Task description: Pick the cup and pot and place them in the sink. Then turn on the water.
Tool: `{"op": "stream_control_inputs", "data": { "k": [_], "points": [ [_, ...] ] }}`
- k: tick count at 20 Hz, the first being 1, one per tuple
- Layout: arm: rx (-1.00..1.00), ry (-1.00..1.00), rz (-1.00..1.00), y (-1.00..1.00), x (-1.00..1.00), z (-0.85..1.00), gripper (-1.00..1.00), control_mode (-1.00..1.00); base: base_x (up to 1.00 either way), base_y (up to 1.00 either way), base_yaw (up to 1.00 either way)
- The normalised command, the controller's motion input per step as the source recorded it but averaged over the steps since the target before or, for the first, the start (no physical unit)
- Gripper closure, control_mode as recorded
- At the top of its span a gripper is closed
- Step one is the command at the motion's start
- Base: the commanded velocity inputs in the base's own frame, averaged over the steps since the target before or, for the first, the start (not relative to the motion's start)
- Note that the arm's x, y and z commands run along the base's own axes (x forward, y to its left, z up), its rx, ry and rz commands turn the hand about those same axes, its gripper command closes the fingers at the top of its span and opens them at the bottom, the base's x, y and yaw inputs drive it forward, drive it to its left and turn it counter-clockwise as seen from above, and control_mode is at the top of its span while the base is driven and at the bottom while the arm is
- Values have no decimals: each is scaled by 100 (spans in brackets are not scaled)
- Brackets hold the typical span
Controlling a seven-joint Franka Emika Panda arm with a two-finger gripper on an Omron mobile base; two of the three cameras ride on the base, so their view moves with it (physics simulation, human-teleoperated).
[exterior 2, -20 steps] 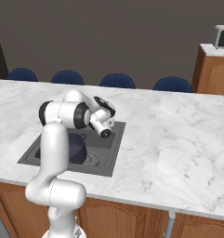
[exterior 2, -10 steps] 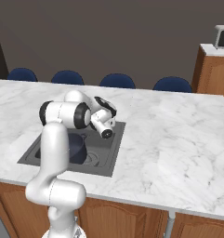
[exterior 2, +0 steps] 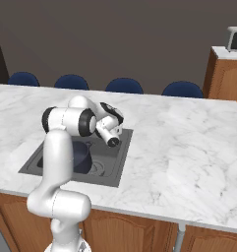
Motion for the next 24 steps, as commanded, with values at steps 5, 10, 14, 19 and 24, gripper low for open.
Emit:
{"op": "stream_control_inputs", "data": {
  "k": [5,10,14,19,24],
  "points": [
    [3,0,0,-42,0,0,-100,-100,0,0,0],
    [2,0,0,-56,0,0,-100,-100,0,0,0],
    [1,0,0,-69,1,0,-100,-100,0,0,0],
    [0,0,0,-76,1,0,-100,-100,0,0,0],
    [0,0,0,-74,0,0,-100,-100,0,0,0]
  ]
}}
